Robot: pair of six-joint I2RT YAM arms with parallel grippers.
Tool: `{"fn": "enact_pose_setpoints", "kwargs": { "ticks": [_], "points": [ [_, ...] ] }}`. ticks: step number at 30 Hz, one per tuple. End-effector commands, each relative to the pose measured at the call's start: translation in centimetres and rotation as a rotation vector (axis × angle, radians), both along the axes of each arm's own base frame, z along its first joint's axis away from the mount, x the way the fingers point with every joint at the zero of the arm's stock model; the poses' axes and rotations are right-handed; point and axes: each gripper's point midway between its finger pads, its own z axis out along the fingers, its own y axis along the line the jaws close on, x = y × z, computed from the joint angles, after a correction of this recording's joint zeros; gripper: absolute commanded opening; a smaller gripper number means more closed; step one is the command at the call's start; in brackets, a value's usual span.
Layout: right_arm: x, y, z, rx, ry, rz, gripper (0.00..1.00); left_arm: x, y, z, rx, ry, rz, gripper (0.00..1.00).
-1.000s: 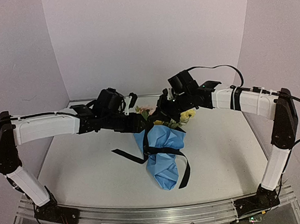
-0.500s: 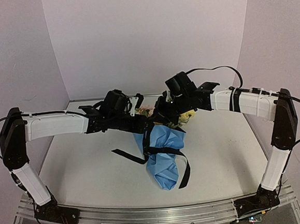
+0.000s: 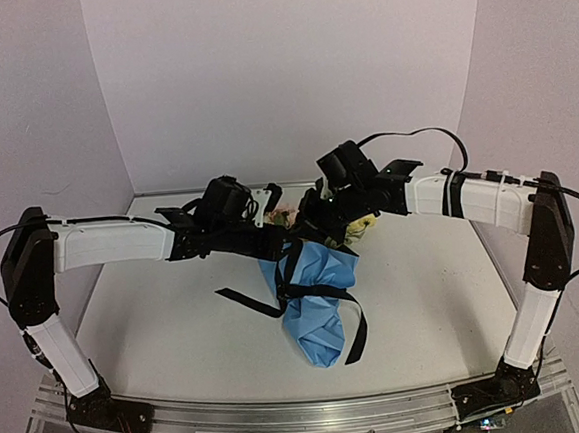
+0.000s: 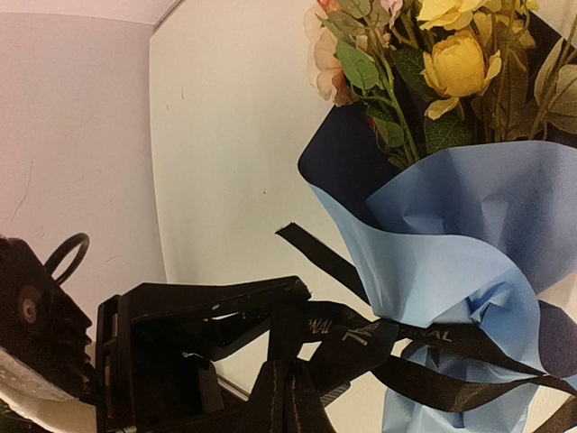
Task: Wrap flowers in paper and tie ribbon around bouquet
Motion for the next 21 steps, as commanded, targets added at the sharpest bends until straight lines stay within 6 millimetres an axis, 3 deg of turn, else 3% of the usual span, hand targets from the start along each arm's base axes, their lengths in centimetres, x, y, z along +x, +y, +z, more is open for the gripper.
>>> {"fn": "enact_pose_setpoints", "kwargs": {
  "ticks": [1, 13, 21],
  "points": [
    [0.1, -0.1, 1.7, 0.008, -0.04, -0.015, 0.0, -0.5, -0.2, 2.9, -0.076, -0.055, -0.031, 0.46],
    [-0.1, -0.4, 2.2, -0.001, -0.057, -0.016, 0.0, -0.2, -0.5, 2.6, -0.08, -0.049, -0.024, 0.47],
    [-0.5, -0.1, 2.1, -0.009, -0.059, -0.007, 0.0, 0.4, -1.1, 2.3, -0.079, -0.047, -0.023, 0.39]
  ]
}}
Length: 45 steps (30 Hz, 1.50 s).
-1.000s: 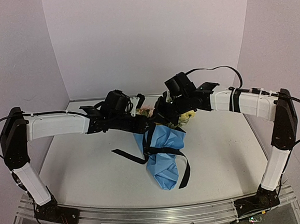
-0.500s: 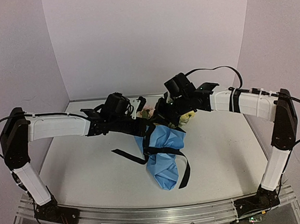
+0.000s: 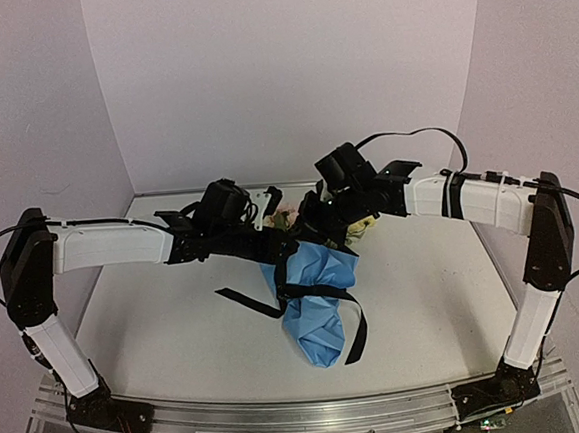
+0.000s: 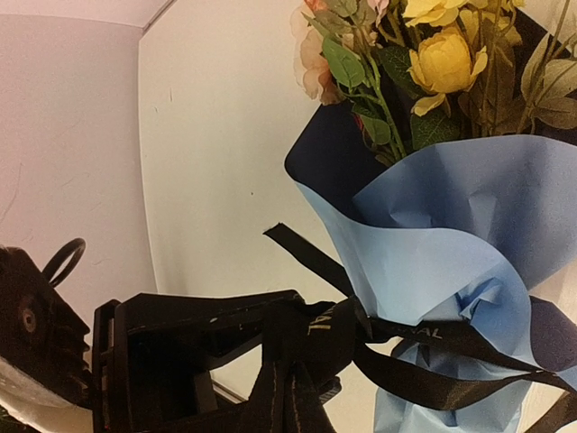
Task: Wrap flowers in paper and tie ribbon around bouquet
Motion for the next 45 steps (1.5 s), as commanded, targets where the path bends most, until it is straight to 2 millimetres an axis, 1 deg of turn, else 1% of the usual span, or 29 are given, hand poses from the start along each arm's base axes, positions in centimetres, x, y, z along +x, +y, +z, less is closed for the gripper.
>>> {"fn": "enact_pose_setpoints", "kwargs": {
  "ticks": [1, 6, 9, 13, 14, 15, 17, 18, 20, 26, 28, 31, 33, 35, 39, 45],
  "points": [
    [-0.3, 0.0, 2.6, 0.022, -0.057, 0.004, 0.0, 1.0, -1.1, 2.5, -0.062, -0.055, 0.002, 0.38],
    [-0.3, 0.1, 2.6, 0.021, -0.057, 0.007, 0.0, 1.1, -1.0, 2.3, -0.06, -0.057, 0.006, 0.31],
    [-0.4, 0.2, 2.6, 0.021, -0.057, 0.009, 0.0, 1.2, -1.0, 2.1, -0.054, -0.059, 0.01, 0.22],
    [-0.3, 0.1, 2.7, 0.02, -0.058, 0.008, 0.0, 1.2, -1.1, 2.0, -0.055, -0.063, 0.005, 0.13],
    [-0.3, 0.1, 2.6, 0.018, -0.058, 0.006, 0.0, 1.1, -1.2, 2.0, -0.059, -0.063, -0.004, 0.13],
    [-0.3, 0.1, 2.6, 0.016, -0.059, 0.006, 0.0, 0.9, -1.4, 2.1, -0.066, -0.063, -0.018, 0.17],
    [-0.3, 0.2, 2.6, 0.016, -0.058, 0.008, 0.0, 0.7, -1.3, 2.2, -0.071, -0.064, -0.026, 0.29],
    [-0.3, 0.2, 2.6, 0.016, -0.058, 0.008, 0.0, 0.6, -1.3, 2.1, -0.069, -0.064, -0.03, 0.34],
    [-0.2, 0.2, 2.8, 0.016, -0.062, 0.006, 0.0, 0.5, -1.1, 1.8, -0.062, -0.063, -0.03, 0.37],
    [0.0, 0.0, 3.0, 0.01, -0.07, 0.0, 0.0, -0.1, -0.5, 0.7, -0.046, -0.046, -0.03, 0.38],
    [0.0, 0.1, 2.8, 0.005, -0.068, 0.001, 0.0, -0.2, -0.8, 1.0, -0.072, -0.054, -0.043, 0.37],
    [0.0, 0.2, 2.6, 0.003, -0.063, 0.004, 0.0, -0.6, -0.7, 1.3, -0.089, -0.059, -0.054, 0.37],
    [0.1, 0.2, 2.5, 0.001, -0.063, 0.002, 0.0, -0.7, -0.4, 1.6, -0.096, -0.067, -0.051, 0.4],
    [0.1, 0.2, 2.7, 0.004, -0.064, 0.001, 0.0, -0.6, -0.3, 1.5, -0.087, -0.069, -0.046, 0.43],
    [0.1, 0.5, 3.3, 0.015, -0.07, -0.002, 0.0, -0.2, -0.6, 1.2, -0.076, -0.064, -0.04, 0.43],
    [-0.3, 1.2, 3.3, 0.024, -0.057, 0.003, 0.0, 0.4, -1.2, 1.5, -0.091, -0.072, -0.026, 0.39]
  ]
}}
